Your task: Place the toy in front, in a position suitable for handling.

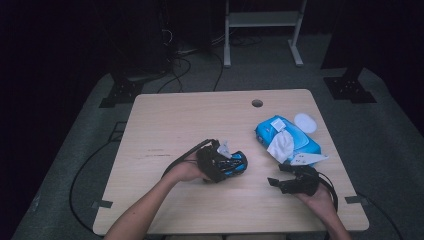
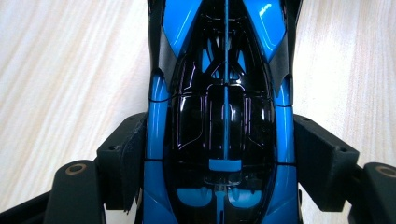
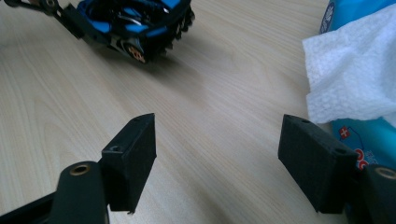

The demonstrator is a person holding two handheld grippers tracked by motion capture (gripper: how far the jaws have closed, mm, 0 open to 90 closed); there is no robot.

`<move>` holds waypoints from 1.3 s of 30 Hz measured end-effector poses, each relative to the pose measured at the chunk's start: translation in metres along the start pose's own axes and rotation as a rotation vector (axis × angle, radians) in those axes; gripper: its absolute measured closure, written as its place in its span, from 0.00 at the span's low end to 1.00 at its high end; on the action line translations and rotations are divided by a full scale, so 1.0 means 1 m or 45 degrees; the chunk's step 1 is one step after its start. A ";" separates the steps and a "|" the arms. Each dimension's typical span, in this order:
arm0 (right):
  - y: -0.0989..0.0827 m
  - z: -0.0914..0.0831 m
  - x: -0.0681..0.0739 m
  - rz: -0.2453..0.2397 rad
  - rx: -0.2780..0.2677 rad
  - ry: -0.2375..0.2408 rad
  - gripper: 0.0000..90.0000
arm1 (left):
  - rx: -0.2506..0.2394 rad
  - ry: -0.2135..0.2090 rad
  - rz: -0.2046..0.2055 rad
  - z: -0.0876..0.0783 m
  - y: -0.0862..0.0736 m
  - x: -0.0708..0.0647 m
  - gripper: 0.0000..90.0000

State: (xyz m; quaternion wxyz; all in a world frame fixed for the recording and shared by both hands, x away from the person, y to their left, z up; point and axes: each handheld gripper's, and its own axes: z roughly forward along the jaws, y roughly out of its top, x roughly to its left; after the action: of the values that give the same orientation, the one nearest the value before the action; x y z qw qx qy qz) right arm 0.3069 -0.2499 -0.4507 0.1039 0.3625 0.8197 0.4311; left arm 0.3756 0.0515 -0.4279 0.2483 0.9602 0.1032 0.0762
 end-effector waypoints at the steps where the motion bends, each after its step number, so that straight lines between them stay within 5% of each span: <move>1: 0.000 0.000 0.000 0.000 0.001 0.000 0.30 | 0.003 -0.015 0.000 0.005 0.000 -0.002 0.29; 8: -0.001 0.001 0.000 0.000 0.009 0.005 0.30 | 0.041 -0.044 0.017 0.022 -0.003 -0.008 0.29; 16: -0.002 0.006 0.001 -0.003 0.035 0.011 0.30 | -0.014 -0.071 -0.029 0.027 -0.011 -0.006 0.28; 22: 0.000 0.006 0.003 -0.016 0.031 0.007 0.30 | -0.147 -0.062 -0.086 0.014 -0.022 -0.006 0.19; 32: 0.017 0.002 0.014 -0.084 -0.003 0.006 0.30 | -0.263 -0.004 -0.129 -0.004 -0.052 -0.011 0.13; 39: 0.034 -0.006 0.006 -0.096 -0.029 -0.051 0.30 | -0.314 0.027 -0.138 -0.006 -0.065 -0.015 0.11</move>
State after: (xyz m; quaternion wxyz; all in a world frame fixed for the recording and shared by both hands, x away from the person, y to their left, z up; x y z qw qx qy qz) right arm 0.3165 -0.2370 -0.4196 0.1407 0.3388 0.8255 0.4288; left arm 0.3498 0.1064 -0.4564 0.3672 0.9145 0.1473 0.0850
